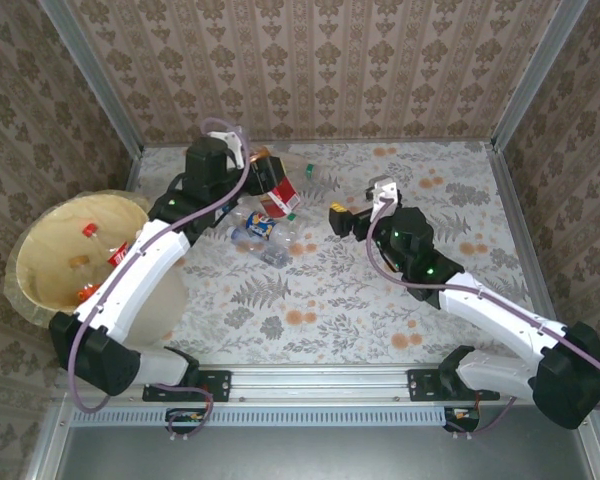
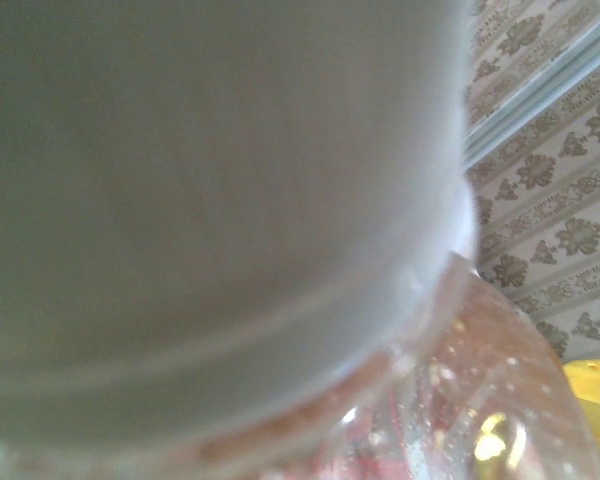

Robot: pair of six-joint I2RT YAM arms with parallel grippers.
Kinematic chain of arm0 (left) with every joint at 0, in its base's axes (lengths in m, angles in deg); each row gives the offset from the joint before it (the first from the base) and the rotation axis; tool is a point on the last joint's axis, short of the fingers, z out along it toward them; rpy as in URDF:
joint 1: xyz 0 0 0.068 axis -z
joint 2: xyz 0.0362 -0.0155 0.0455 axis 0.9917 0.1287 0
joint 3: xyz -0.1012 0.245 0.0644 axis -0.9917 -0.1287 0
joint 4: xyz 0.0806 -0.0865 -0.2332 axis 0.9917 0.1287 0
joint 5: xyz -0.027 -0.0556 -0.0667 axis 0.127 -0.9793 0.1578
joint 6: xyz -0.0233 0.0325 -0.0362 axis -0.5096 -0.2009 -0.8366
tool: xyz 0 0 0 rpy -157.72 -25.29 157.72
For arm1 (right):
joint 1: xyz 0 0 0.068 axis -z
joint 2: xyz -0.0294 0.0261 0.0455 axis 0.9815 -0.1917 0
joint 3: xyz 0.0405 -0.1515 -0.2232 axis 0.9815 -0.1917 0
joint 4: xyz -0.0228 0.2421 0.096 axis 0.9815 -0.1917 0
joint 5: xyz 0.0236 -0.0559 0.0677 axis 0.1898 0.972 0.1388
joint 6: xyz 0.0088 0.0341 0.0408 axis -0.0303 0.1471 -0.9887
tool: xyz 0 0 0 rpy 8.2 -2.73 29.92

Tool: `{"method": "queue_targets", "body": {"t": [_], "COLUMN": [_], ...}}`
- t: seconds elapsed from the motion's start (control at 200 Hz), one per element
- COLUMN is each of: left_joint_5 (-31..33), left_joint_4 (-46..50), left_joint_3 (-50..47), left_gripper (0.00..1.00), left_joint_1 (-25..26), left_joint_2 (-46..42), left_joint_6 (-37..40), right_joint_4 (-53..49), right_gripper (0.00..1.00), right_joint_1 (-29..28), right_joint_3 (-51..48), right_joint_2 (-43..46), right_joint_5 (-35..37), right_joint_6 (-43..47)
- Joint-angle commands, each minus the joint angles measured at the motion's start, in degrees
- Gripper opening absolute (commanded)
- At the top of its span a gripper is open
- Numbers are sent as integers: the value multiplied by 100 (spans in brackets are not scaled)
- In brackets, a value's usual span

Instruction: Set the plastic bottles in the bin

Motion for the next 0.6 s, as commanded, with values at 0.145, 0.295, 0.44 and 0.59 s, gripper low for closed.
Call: {"method": "queue_targets", "body": {"t": [0.145,0.295,0.44,0.59], "left_joint_5": [102,521,1035,1951], "left_joint_4": [425,988,1604,2613], "left_joint_3": [-10,176,531,1248], "left_gripper": [54,55,55,56], "left_joint_1": [-239,-421,-484,-495], "left_joint_2": [-756,-1096,-1355,-1423], "left_joint_6": [283,607,984,1485], "right_joint_4": [-78,-285,-368,-364], "right_gripper": [100,100,100,100], "right_joint_1": [572,866,967,1006], "right_joint_3": [-155,-183,-183,-149], "right_joint_2": [-224,-379,-514,-628], "right_joint_5": [744,773,764,766], "right_joint_6": [-1211,-1740,-1890,-1965]}}
